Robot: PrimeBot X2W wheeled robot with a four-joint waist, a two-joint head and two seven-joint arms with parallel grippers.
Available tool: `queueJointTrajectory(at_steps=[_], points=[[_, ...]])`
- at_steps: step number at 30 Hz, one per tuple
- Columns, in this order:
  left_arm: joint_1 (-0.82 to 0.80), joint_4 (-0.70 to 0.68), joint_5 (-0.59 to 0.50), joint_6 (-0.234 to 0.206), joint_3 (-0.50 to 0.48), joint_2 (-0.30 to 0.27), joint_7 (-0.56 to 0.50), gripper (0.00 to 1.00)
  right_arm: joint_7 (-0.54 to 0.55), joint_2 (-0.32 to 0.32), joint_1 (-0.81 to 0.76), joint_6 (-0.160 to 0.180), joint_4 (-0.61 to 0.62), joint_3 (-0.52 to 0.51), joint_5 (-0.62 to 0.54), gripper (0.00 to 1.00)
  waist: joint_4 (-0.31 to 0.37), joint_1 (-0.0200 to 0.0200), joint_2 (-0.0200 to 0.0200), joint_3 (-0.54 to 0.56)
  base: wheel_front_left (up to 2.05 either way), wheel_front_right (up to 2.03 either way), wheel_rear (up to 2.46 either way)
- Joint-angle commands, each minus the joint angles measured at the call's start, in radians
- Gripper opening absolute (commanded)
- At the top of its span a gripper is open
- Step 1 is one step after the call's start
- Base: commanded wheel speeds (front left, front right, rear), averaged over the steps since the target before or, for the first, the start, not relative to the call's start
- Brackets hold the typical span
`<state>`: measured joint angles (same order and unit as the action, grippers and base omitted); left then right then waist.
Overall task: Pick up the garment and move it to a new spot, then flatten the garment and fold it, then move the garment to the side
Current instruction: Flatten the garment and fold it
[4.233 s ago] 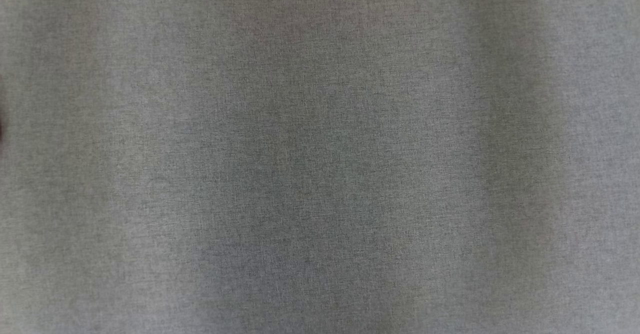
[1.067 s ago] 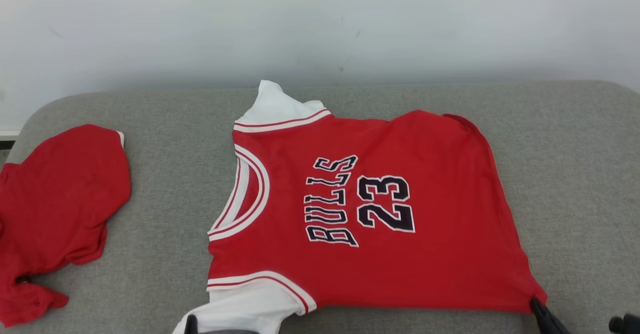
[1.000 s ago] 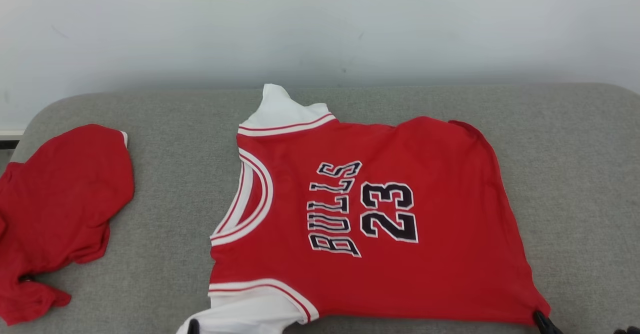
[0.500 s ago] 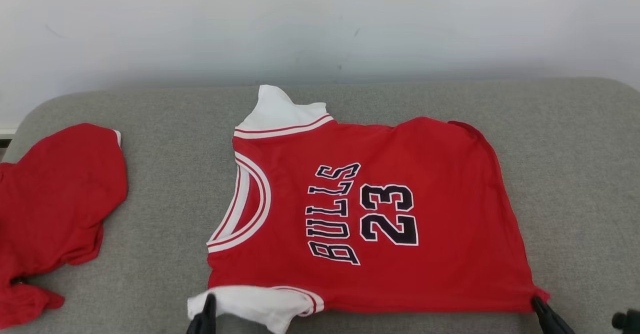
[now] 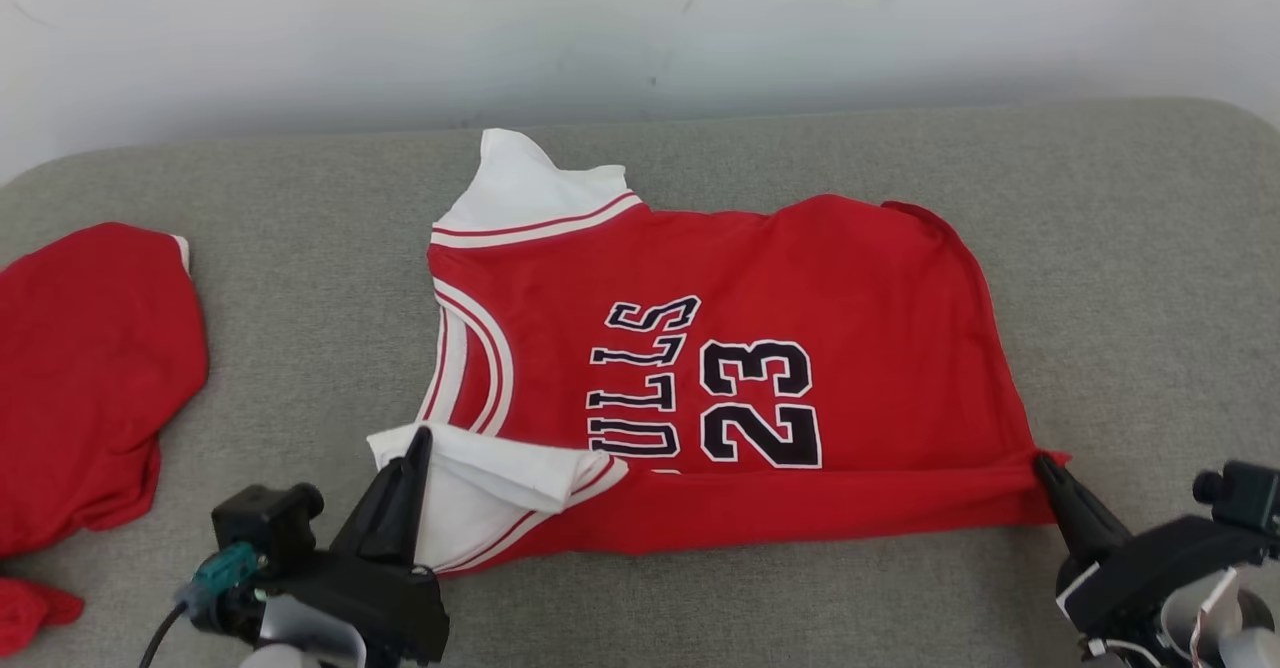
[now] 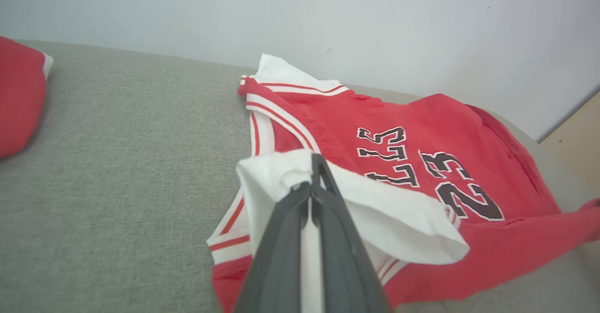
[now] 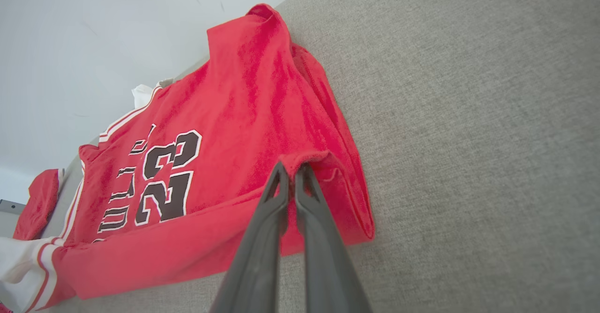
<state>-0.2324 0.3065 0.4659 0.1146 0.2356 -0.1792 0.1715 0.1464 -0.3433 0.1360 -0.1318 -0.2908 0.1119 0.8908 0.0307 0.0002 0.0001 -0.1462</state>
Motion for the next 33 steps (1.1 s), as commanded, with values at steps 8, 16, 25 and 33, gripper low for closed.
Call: queueJointTrajectory(at_steps=[8, 16, 25, 33], points=[[-0.107, 0.16, -0.005, 0.007, 0.01, 0.004, 0.058, 1.0, -0.048, 0.007, 0.063, 0.002, -0.036, -0.003, -0.101, 1.0, 0.007, -0.0002, -0.0001, 0.002, 0.0, 0.0, 0.0], [0.012, 0.112, 0.005, -0.008, -0.052, 0.002, 0.092, 1.0, -0.101, -0.043, -0.018, 0.002, -0.037, 0.01, -0.162, 1.0, -0.009, -0.0002, -0.0001, 0.02, 0.0, 0.0, 0.0], [0.119, 0.124, -0.002, -0.001, -0.005, 0.029, 0.093, 1.0, -0.143, -0.031, -0.027, 0.002, -0.096, 0.02, -0.21, 1.0, -0.029, -0.0002, -0.0001, -0.006, 0.0, 0.0, 0.0], [0.04, 0.223, 0.033, 0.007, -0.014, 0.049, 0.093, 1.0, -0.157, 0.006, 0.058, 0.002, -0.223, 0.052, -0.203, 1.0, -0.018, -0.0002, -0.0001, -0.028, 0.0, 0.0, 0.0]])
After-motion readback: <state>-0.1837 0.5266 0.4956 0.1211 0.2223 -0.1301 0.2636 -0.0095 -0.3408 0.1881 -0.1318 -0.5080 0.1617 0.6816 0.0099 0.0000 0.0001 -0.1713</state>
